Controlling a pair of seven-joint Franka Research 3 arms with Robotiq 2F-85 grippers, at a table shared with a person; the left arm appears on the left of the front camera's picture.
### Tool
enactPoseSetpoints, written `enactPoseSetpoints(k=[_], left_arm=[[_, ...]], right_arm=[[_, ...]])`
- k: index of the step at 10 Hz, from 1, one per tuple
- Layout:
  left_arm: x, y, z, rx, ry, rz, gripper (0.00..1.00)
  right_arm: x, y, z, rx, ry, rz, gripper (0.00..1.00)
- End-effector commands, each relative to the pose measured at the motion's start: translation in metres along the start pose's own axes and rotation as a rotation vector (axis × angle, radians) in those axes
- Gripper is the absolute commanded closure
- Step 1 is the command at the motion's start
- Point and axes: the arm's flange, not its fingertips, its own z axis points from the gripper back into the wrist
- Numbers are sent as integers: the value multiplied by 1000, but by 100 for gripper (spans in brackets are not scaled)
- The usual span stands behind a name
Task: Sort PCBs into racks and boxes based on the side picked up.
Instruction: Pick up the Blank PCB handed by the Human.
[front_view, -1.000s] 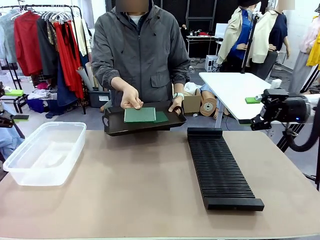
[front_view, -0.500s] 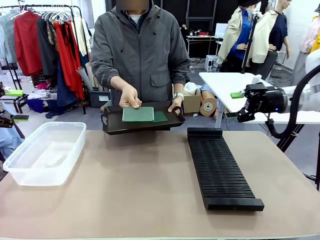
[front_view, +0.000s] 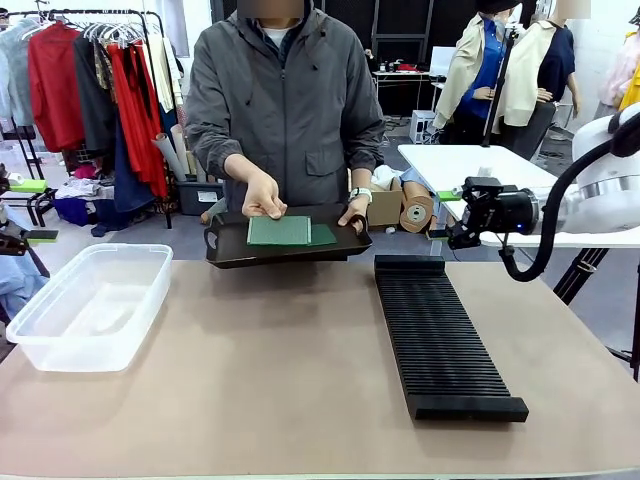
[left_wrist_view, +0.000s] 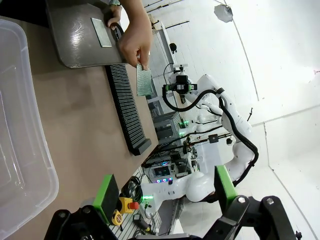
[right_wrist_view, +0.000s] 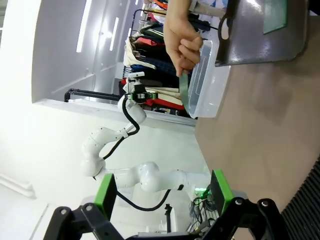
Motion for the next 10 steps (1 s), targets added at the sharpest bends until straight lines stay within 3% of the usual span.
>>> enactPoseSetpoints(k=[1, 10], left_arm=[[-1, -1, 1, -5, -2, 5, 0], [-1, -1, 1, -5, -2, 5, 0]], right_arm=[[4, 3, -15, 56, -46, -17, 0], [20, -18, -102, 7, 45, -10, 0]])
